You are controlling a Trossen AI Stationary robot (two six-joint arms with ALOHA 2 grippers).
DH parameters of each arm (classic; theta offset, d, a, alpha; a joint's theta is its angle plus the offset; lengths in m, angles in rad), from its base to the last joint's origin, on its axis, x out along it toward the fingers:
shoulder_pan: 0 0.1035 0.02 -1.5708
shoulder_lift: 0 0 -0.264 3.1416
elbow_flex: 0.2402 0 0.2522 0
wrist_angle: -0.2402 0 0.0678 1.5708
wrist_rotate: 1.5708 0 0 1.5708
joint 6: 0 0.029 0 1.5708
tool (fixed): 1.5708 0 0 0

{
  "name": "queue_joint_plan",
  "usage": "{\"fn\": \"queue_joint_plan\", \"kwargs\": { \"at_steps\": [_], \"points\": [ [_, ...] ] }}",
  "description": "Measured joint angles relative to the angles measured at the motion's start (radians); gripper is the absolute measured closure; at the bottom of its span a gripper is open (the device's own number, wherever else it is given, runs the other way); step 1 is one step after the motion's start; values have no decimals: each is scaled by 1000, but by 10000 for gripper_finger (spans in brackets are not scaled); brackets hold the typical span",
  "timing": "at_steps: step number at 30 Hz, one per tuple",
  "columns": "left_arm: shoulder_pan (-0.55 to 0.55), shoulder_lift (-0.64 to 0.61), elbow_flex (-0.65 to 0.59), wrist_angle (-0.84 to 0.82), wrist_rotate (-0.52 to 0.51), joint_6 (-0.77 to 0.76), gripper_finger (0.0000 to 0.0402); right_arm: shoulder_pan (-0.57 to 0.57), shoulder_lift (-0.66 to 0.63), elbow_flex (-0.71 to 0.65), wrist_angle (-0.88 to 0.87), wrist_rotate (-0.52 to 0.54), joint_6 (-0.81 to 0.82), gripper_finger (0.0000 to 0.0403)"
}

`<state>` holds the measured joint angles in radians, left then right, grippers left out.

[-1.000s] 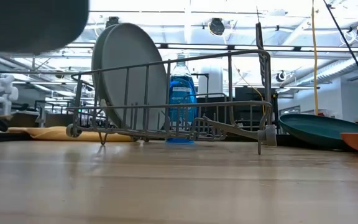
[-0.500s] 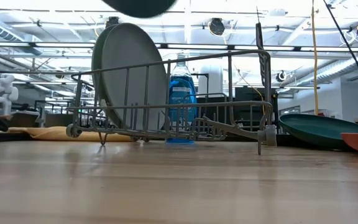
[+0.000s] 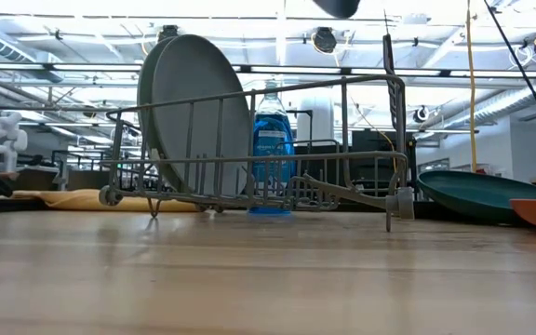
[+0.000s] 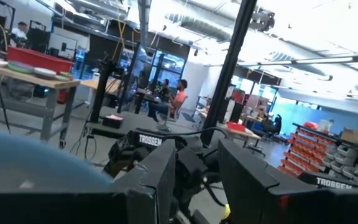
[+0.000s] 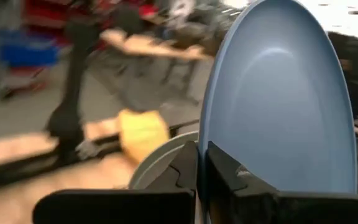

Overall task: Sort dishes
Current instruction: Put the blue plate into the dish rack

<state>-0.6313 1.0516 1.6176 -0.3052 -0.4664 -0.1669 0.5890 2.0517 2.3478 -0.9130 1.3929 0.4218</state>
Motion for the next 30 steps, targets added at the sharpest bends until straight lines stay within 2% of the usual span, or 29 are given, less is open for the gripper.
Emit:
{"fn": "queue_joint_plan", "kwargs": {
  "at_steps": [4, 10, 12, 16, 18, 21, 26, 30],
  "points": [
    [0, 3, 0, -5, 0, 18, 278, 14, 29, -10, -27, 89, 150, 400],
    [0, 3, -1, -4, -1, 45, 278, -9, 71, -26, -25, 60, 269, 400],
    [0, 3, -1, -5, -1, 45, 278, -24, 76, -27, 14, -43, 216, 400],
    [0, 3, -1, -22, -1, 45, 278, -59, 82, -27, 273, -351, -118, 400],
    [0, 3, -1, -26, -1, 45, 278, -72, 82, -27, 406, -447, -241, 400],
    [0, 3, -1, -33, -1, 23, 278, -85, 81, -26, 481, -422, -298, 400],
    [-9, 3, -2, -47, -2, 16, 278, -114, 82, -37, 526, -327, -188, 400],
    [-13, 3, -2, -46, -3, 28, 278, -115, 93, -122, 817, -334, -273, 400]
  ]
}}
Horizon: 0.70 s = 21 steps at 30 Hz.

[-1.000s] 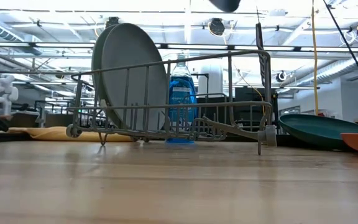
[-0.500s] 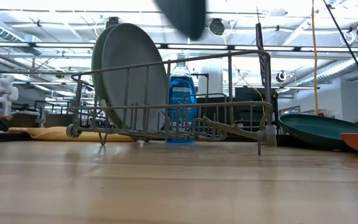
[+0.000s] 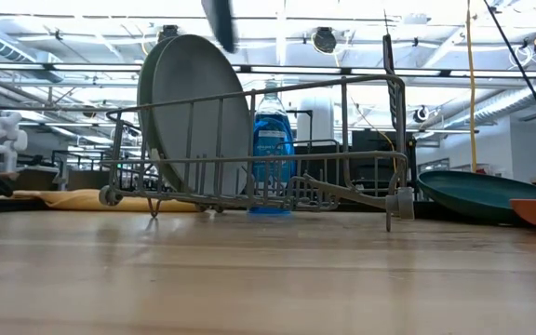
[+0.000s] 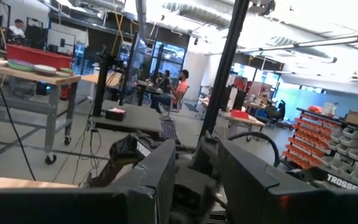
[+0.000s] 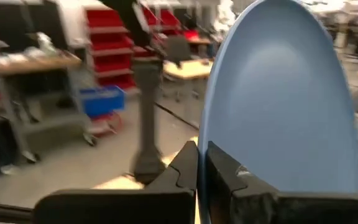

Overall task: Sort dishes
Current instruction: Put the blue plate into the dish rack

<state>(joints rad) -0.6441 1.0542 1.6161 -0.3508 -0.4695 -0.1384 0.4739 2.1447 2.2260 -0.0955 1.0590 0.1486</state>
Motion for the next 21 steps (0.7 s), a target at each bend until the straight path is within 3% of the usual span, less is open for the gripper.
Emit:
{"fn": "queue_joint_plan", "kwargs": {
  "at_steps": [3, 7, 9, 11, 16, 21],
  "points": [
    [0, 0, 0, 0, -5, 17, 278, 1, 0, -71, 265, -48, -108, 400],
    [-1, 0, 0, -1, -5, 9, 278, 5, -4, -146, 453, 127, -229, 400],
    [-11, -1, 0, -5, -5, -6, 278, 5, -1, -182, 530, 157, -246, 400],
    [-20, -2, 0, -5, -5, -6, 278, 11, -2, -222, 626, 153, -244, 400],
    [-27, -3, 0, -8, -4, -4, 278, 19, -4, -361, 840, 255, -232, 400],
    [-27, -3, 0, -12, -4, 14, 278, -20, -4, -498, 986, 243, -68, 400]
  ]
}}
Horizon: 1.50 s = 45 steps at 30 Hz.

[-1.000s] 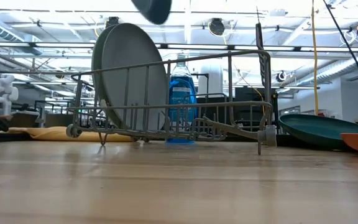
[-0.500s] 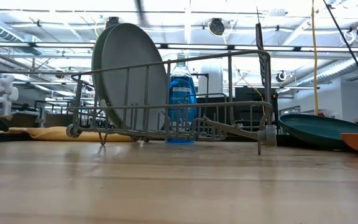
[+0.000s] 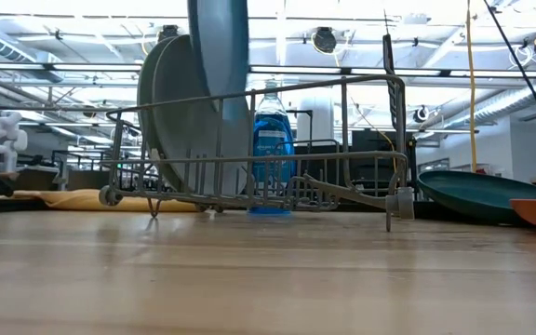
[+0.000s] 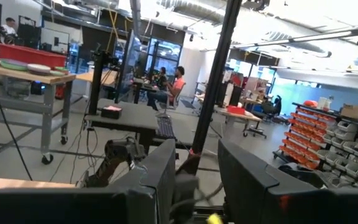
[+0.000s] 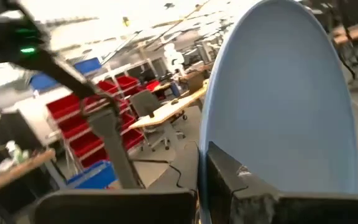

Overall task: Sort dishes
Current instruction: Put the blue plate into the dish rack

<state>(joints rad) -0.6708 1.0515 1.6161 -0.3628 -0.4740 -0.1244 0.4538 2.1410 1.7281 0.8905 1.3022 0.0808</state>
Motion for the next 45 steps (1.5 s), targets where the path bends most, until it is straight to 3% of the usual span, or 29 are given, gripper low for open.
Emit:
{"fn": "queue_joint_plan", "kwargs": {
  "at_steps": [6, 16, 29, 45],
  "points": [
    [0, 0, 0, 0, 0, 0, 278, -55, 1, -95, -3, 3, 211, 400],
    [0, 0, 0, 1, -2, 0, 278, -88, 0, -113, -92, 10, 342, 400],
    [0, 0, 0, 2, -22, 0, 278, -129, 0, -113, -388, 57, 622, 400],
    [0, 0, 0, 2, -27, 0, 278, -192, 0, -113, -466, -199, 660, 318]
  ]
}}
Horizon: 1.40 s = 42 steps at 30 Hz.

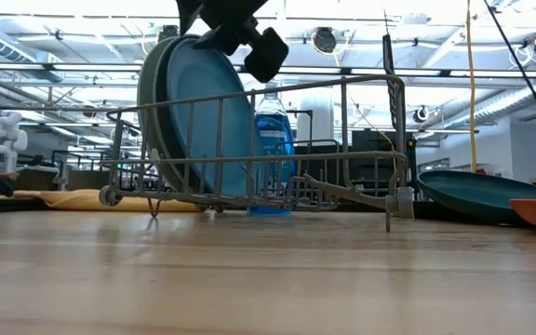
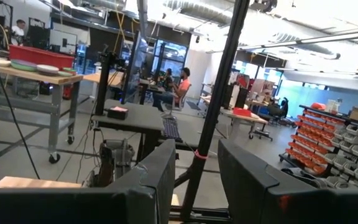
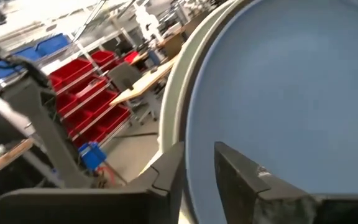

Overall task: Sort dishes
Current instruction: Put the blue plate into the dish rack, then put the orange plate into the dish rack

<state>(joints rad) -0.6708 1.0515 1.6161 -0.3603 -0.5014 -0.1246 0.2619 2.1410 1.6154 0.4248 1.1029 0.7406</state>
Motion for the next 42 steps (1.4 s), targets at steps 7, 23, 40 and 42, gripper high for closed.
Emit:
{"fn": "queue_joint_plan", "kwargs": {
  "at_steps": [7, 23, 40, 42],
  "points": [
    [0, 0, 0, 0, 0, 0, 278, 7, 0, 0, 51, -78, -111, 253],
    [0, 7, 0, -52, -8, -2, 278, 167, -185, 1, -77, -136, -702, 194],
    [0, 38, 0, -129, -34, -23, 278, 569, -467, 1, -1284, -160, 90, 196],
    [0, 47, 0, -129, -34, -23, 278, 582, -458, 1, -1400, -256, 232, 196]
  ]
}}
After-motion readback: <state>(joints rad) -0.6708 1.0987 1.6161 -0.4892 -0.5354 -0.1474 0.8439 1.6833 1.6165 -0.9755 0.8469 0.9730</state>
